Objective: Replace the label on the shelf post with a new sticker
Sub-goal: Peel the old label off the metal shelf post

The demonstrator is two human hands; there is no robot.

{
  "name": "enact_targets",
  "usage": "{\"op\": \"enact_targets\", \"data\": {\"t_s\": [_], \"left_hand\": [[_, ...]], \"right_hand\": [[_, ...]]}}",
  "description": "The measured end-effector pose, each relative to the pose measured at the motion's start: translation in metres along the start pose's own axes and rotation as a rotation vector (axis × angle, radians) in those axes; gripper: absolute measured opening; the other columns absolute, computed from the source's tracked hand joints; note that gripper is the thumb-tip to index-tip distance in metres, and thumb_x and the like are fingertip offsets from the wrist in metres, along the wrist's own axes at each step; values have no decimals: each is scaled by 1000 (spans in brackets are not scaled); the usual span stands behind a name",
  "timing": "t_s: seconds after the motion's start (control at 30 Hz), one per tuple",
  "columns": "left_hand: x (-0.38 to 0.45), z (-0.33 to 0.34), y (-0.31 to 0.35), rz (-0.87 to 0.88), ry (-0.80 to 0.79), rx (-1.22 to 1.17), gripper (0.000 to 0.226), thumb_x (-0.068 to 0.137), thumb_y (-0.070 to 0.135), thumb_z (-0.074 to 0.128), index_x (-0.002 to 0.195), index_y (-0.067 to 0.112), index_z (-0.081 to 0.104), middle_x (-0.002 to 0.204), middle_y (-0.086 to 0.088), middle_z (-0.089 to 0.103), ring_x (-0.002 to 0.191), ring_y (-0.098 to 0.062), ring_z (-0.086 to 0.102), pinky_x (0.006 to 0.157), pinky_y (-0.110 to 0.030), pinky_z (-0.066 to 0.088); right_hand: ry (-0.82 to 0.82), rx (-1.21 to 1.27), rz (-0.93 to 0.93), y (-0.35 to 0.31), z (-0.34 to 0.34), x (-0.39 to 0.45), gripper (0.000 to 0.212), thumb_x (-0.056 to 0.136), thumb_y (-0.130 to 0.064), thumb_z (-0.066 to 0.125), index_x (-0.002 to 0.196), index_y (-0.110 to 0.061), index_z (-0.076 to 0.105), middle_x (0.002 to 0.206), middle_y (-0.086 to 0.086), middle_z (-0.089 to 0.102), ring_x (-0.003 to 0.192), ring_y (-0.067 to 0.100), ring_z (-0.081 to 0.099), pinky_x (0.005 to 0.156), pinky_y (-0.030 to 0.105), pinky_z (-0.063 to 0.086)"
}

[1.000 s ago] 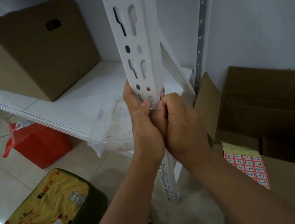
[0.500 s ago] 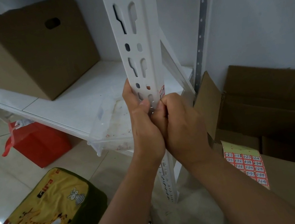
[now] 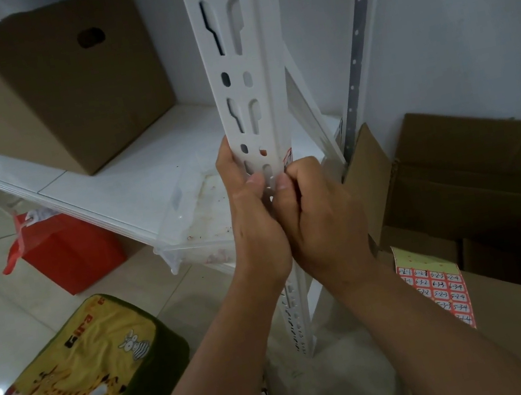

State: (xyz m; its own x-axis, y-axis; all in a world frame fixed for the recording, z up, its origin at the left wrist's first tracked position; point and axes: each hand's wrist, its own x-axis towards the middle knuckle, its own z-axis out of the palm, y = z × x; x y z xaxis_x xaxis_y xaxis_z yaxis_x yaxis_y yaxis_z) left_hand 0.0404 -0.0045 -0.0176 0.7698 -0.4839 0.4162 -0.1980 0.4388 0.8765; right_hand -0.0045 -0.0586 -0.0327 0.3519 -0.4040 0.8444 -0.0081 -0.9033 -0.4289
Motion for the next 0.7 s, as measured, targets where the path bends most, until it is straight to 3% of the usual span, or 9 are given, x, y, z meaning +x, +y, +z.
{"op": "enact_targets", "data": {"t_s": [0.1, 0.3, 0.47, 0.7], "left_hand": [[1, 0, 0, -3, 0, 4, 57, 88, 20, 27, 143, 4, 27, 131, -26, 48, 108, -23, 54, 93, -40, 49], [0, 0, -2, 11, 35, 33, 57, 89, 21, 26, 143, 6, 28, 126, -16, 53, 101, -13, 59, 80, -27, 52], [-1, 2, -1, 24, 38, 21, 51, 91, 16, 25, 141, 11, 29, 115, 11, 59, 99, -3, 63, 78, -19, 52], [0, 4, -1, 11, 37, -3, 57, 88, 18, 26, 143, 5, 28, 124, -16, 53, 97, -11, 59, 74, -21, 51]], "right_hand": [[7, 40, 36, -3, 1, 0, 26, 94, -19, 43, 77, -2, 51, 66, 12, 59, 48, 22, 54, 36, 35, 42], [1, 158, 143, -5, 2, -1, 27, 94, -22, 42, 77, -4, 50, 70, 13, 61, 57, 24, 60, 39, 37, 46], [-53, 307, 239, -5, -2, 0, 19, 97, -28, 36, 84, -18, 45, 75, 7, 60, 65, 23, 60, 49, 43, 49], [-54, 300, 224, -5, -1, 3, 27, 95, -26, 38, 82, -7, 51, 73, 8, 60, 63, 19, 60, 48, 39, 48]]}}
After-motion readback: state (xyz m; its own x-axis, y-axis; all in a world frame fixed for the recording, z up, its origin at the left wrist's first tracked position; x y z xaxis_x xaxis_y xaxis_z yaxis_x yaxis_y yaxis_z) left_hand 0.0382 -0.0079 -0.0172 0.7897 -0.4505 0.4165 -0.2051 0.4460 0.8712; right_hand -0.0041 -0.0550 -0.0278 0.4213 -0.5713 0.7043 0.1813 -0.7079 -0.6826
